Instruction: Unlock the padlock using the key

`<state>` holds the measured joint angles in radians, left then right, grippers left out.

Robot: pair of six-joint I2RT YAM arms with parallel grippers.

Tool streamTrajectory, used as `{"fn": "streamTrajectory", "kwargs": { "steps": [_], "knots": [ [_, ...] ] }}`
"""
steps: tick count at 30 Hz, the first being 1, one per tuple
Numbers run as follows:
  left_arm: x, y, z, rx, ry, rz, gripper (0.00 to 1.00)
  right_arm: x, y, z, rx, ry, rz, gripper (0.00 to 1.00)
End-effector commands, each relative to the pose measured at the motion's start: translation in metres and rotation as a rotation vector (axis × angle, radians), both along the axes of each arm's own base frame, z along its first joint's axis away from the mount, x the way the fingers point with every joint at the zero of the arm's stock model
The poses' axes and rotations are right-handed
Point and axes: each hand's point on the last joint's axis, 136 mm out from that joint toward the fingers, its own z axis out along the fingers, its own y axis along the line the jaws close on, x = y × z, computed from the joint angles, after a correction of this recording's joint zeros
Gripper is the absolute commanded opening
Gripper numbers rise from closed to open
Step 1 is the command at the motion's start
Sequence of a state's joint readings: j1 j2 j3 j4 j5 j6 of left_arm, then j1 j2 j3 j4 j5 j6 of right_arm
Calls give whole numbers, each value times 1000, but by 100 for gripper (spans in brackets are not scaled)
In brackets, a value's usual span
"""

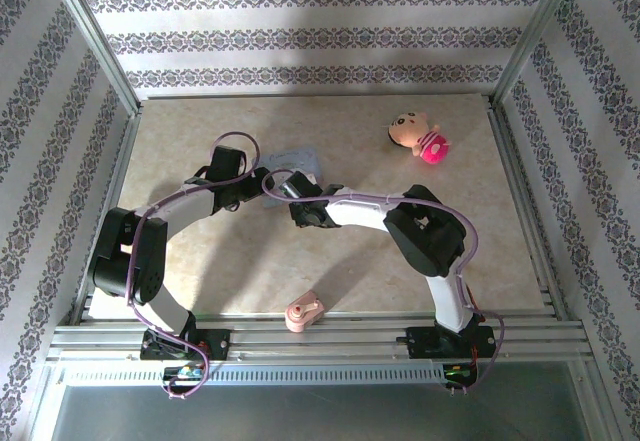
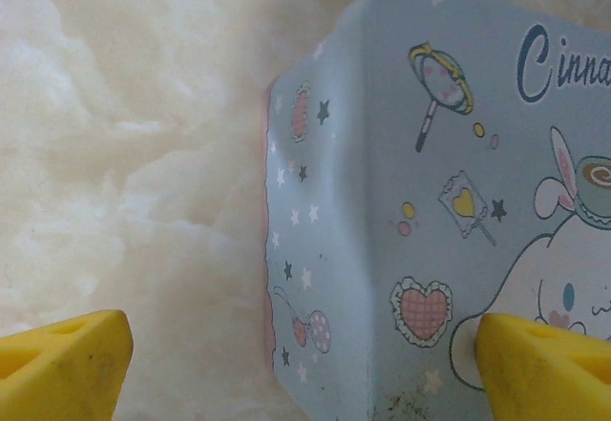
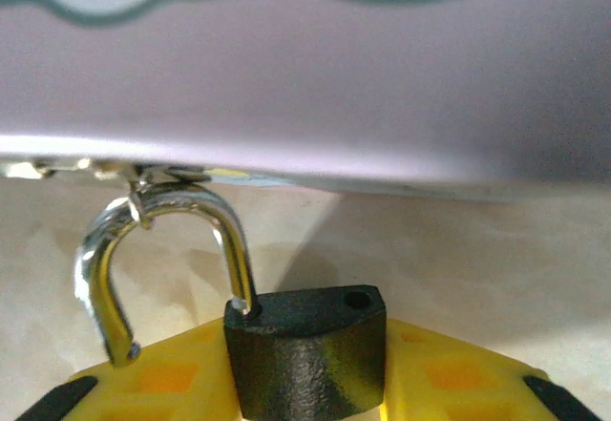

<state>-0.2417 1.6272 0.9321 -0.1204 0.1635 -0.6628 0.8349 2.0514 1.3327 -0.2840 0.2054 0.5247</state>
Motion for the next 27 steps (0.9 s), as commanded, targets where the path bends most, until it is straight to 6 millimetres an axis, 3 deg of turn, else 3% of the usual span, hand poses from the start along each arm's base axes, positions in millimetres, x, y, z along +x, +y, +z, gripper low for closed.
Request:
{"fn": "streamTrajectory", "kwargs": {
  "steps": [1, 9, 14, 21, 27],
  "knots": [
    [-11, -1, -11, 61, 44, -43, 89, -9, -9, -13, 6, 44, -4, 21],
    [-23, -21, -15, 49, 52, -100, 84, -20, -18, -8, 51, 60, -17, 13],
    [-30, -32, -7, 27, 34, -115, 83, -26, -27, -3, 74, 59, -37, 11],
    [-34, -26, -2, 40, 12, -76, 85, -35, -46, -4, 86, 73, -94, 11],
    [-36, -29, -9, 36, 32, -84, 89, -35, -49, -4, 125, 103, -129, 11]
  ]
}}
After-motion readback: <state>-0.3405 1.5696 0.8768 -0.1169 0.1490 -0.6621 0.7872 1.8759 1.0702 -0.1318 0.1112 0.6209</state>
